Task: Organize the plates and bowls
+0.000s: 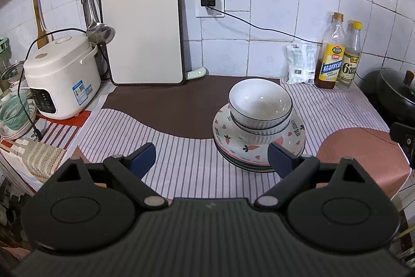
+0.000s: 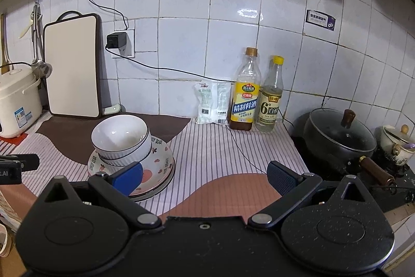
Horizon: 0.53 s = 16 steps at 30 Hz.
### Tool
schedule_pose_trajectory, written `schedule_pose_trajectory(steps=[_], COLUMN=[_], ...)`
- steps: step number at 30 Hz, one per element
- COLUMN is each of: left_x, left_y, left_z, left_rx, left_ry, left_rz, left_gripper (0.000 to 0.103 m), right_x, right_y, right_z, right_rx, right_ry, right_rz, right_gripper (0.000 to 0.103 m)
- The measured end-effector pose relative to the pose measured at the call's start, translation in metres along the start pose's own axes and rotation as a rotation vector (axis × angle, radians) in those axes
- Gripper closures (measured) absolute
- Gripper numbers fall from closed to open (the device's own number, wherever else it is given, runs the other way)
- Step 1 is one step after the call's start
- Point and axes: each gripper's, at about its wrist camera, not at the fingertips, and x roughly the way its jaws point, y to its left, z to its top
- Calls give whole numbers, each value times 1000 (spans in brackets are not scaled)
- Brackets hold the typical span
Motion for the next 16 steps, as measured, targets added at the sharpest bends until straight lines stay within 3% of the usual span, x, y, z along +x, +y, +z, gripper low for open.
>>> schedule_pose_trajectory(steps=[16], left_x=[-5], left_y=[0], left_z=[0], left_rx=[-7], left_ry=[-22], left_rz=[3], left_gripper=[7], right_x=[0], right_y=[-2], right_z=[-3], right_rx=[-6], right_ry=[10], right_rz=[-8], right_gripper=[0])
